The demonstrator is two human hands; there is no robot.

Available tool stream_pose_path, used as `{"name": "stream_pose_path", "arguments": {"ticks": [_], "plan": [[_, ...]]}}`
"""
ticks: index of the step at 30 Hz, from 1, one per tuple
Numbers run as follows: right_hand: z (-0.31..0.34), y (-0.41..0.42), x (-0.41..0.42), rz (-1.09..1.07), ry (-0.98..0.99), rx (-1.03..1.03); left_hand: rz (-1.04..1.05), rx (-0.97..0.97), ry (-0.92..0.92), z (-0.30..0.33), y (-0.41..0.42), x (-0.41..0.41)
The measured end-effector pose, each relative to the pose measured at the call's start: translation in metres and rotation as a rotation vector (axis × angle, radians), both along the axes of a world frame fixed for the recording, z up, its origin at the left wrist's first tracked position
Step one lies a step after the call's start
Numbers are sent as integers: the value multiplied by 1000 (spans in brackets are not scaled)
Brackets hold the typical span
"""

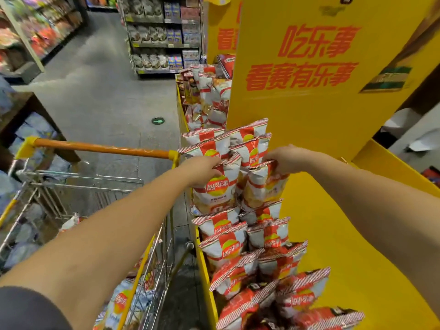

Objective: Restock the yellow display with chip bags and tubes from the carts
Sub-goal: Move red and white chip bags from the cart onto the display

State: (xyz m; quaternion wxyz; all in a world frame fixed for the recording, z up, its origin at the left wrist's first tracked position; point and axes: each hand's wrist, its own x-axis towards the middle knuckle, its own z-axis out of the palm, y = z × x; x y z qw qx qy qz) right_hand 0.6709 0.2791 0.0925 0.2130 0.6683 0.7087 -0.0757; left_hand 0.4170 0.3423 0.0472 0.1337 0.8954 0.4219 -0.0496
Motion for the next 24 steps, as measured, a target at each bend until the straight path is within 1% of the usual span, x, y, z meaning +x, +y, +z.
{"name": "stream_pose_path", "arguments": {"ticks": [2,4,9,11,15,17,19,21,24], "plan": [[2,9,2,4,9,5,16,-37,-9,-3,11,-3],[-2,19,3,30,-2,40,37,-12,-5,-6,18,-5],[-35,37,-4,65,-32,154,69,202,-20,-20,26,-3],[-48,40,-8,59,-33,174,66,237,-41,-23,25,0],[-59,41,-15,-25,-65,271,85,190,-92,-25,26,0],[-56,37,-16,-108,-77,355,96,227,-122,-23,24,-2],[-53,29,-17,-205,-22,442,117,344,-144,-21,18,-3],[-51,17,-19,-315,139,491,175,452,-153,-20,9,-2],[-54,-5,-25,-399,327,479,280,442,-276,-13,-13,-3]]}}
